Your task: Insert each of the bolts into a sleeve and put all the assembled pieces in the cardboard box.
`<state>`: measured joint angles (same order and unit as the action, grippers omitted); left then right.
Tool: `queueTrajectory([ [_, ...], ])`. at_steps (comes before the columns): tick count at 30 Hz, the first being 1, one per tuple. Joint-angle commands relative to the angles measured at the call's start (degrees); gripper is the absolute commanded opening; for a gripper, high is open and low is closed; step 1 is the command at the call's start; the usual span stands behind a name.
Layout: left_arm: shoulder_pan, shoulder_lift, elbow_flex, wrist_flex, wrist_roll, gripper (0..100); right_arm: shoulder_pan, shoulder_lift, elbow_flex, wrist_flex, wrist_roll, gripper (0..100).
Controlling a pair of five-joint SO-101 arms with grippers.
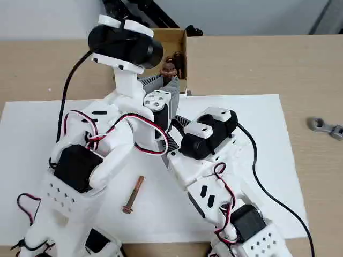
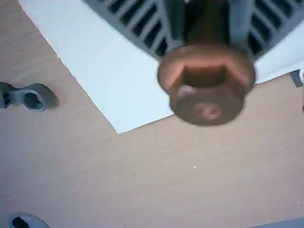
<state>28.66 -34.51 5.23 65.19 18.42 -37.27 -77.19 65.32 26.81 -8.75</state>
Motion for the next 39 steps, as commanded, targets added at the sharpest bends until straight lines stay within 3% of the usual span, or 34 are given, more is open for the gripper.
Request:
queueTrajectory([
  [1, -0.1, -1.4, -0.9, 1.4, 0.3, 1, -0.2, 0.1, -3.3, -0.7, -0.3, 0.4],
  [10, -0.3, -1.3, -0.7, 4.5, 0.3, 1, -0.2, 0.1, -3.3, -0.7, -0.3, 0.4],
  [16, -0.1, -1.4, -0.9, 5.8, 0.3, 9, -0.2, 0.1, -3.3, -0.7, -0.3, 0.4],
  [27, -0.4, -1.5, -1.1, 8.5, 0.3, 12, -0.2, 0.1, -3.3, -0.7, -0.3, 0.4],
  [39, -0.5, -1.1, -10.7, 18.2, -1.8, 17, 0.6, 1.8, -6.3, 3.2, -0.4, 0.3],
])
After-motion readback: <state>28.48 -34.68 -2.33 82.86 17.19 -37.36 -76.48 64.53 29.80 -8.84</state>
